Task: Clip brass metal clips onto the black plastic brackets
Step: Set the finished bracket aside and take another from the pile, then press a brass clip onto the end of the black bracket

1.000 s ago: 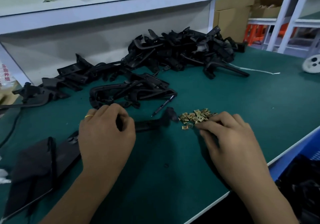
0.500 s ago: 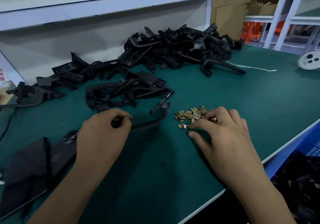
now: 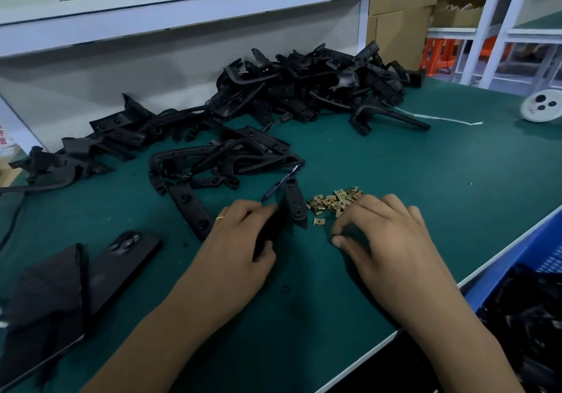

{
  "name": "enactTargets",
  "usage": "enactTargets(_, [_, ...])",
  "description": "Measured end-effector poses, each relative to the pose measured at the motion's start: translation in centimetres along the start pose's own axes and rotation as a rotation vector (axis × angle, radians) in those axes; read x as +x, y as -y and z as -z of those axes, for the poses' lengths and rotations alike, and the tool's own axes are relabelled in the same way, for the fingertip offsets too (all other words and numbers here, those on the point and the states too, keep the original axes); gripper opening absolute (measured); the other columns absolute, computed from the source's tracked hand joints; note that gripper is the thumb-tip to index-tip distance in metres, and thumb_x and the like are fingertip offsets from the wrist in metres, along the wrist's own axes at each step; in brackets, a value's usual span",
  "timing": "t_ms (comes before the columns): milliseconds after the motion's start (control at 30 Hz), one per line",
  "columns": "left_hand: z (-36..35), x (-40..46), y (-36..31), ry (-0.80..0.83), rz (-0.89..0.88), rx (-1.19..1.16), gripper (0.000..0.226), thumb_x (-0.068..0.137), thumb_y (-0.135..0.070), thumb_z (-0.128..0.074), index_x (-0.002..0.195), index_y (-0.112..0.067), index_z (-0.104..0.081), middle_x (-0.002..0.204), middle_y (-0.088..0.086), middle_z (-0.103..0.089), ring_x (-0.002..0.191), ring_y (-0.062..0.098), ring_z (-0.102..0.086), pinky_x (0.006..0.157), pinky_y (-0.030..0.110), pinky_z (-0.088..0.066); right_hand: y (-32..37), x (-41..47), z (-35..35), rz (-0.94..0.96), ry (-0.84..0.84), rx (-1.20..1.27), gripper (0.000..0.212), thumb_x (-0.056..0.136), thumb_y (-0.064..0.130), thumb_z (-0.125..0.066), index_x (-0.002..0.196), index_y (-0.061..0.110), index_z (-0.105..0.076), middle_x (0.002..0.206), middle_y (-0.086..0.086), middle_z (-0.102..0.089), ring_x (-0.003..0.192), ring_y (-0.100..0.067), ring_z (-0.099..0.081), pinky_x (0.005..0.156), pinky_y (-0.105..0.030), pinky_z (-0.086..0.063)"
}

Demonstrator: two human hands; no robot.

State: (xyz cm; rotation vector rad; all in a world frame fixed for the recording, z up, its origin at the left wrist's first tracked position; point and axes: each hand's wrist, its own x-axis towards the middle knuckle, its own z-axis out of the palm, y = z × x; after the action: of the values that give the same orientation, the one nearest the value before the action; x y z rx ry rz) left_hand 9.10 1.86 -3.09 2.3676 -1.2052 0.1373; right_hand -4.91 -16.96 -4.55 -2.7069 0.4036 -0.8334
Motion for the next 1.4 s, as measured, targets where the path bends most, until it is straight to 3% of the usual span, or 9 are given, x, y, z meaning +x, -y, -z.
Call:
enactTargets(133, [0.4,0.1,0.2,-0.010,0.064,-0.035,0.063,0.096,-0.034,-0.068,0.155,-0.029,-0.044,0.142,-0.014,-0.051,0.131,0.007,-0.040,0.111,0.014,-0.027,-0.6,-0.1,-0.3,-0.030,-0.100,0.216,0.020,0.093,0.016,-0.072,0.096,0.032,-0.060,0.091,0.018,-0.058,0.087,-0.010,-0.051,0.077,-0.030,-0.043])
enactTargets(233, [0.7,0.1,0.0,-0.022,0.051,-0.052,0.065,0.084,-0.025,-0.076,0.146,-0.031,-0.055,0.126,-0.018,-0.061,0.114,0.002,-0.046,0.097,0.000,-0.026,-0.9,-0.3,0.2,-0.118,-0.193,0.436,0.029,0.095,0.013,-0.067,0.114,0.035,-0.069,0.094,0.014,-0.063,0.091,-0.009,-0.061,0.079,-0.016,-0.045])
enactTargets(400, [0.5,-0.6,-0.1,0.054,-0.010,-0.102,0.070,0.083,-0.024,-0.072,0.146,-0.042,-0.049,0.117,-0.027,-0.052,0.117,0.002,-0.046,0.098,0.011,-0.035,-1.3,0.0,0.6,-0.356,-0.204,0.852,0.019,0.097,0.005,-0.067,0.095,0.023,-0.074,0.084,-0.004,-0.075,0.080,-0.020,-0.076,0.078,-0.036,-0.061])
enactTargets(500, [0.4,-0.7,0.0,0.075,-0.059,-0.144,0.078,0.087,-0.016,-0.071,0.154,-0.043,-0.041,0.125,-0.028,-0.053,0.122,-0.001,-0.048,0.101,0.010,-0.035,0.0,0.1,0.5,-0.508,-0.177,1.241,0.009,0.098,-0.006,-0.060,0.095,0.000,-0.066,0.083,-0.021,-0.074,0.081,-0.034,-0.078,0.069,-0.034,-0.064])
enactTargets(567, [0.4,-0.6,-0.1,0.076,-0.088,-0.130,0.084,0.088,-0.011,-0.070,0.157,-0.043,-0.036,0.127,-0.023,-0.056,0.118,-0.004,-0.050,0.098,0.007,-0.034,0.9,0.2,0.4,-0.581,-0.131,1.336,0.006,0.099,-0.006,-0.057,0.095,-0.004,-0.061,0.084,-0.025,-0.075,0.079,-0.037,-0.078,0.065,-0.035,-0.064])
enactTargets(767, [-0.1,-0.3,-0.4,0.066,-0.219,-0.115,0.094,0.081,0.001,-0.070,0.159,-0.036,-0.033,0.131,-0.017,-0.052,0.122,0.008,-0.053,0.106,0.035,-0.043,1.4,0.2,0.7,-0.533,-0.034,1.383,0.005,0.098,0.000,-0.061,0.094,-0.001,-0.063,0.083,-0.025,-0.075,0.079,-0.038,-0.077,0.067,-0.037,-0.064])
enactTargets(900, [-0.7,-0.3,-0.5,0.032,-0.217,-0.181,0.085,0.085,-0.002,-0.075,0.156,-0.034,-0.041,0.131,-0.015,-0.054,0.126,0.010,-0.052,0.108,0.039,-0.043,1.4,0.2,0.7,-0.481,0.033,1.355,0.006,0.096,0.004,-0.066,0.094,-0.001,-0.063,0.083,-0.023,-0.076,0.077,-0.036,-0.078,0.065,-0.037,-0.064])
enactTargets(1100, [-1.0,-0.2,-0.6,0.034,-0.243,-0.128,0.072,0.096,-0.003,-0.061,0.158,-0.033,-0.039,0.126,-0.006,-0.057,0.113,0.023,-0.053,0.101,0.047,-0.044,1.4,0.2,0.6,-0.450,0.061,1.325,0.012,0.092,0.008,-0.070,0.093,-0.002,-0.064,0.080,-0.023,-0.076,0.073,-0.036,-0.077,0.063,-0.035,-0.063])
enactTargets(1400, [-1.1,-0.2,-0.3,-0.045,-0.217,-0.099,0.068,0.097,-0.012,-0.061,0.158,-0.037,-0.039,0.126,-0.013,-0.055,0.113,0.018,-0.050,0.100,0.045,-0.045,1.5,0.2,0.7,-0.449,0.061,1.326,0.009,0.093,0.004,-0.069,0.091,-0.004,-0.065,0.079,-0.023,-0.075,0.071,-0.034,-0.077,0.062,-0.033,-0.062])
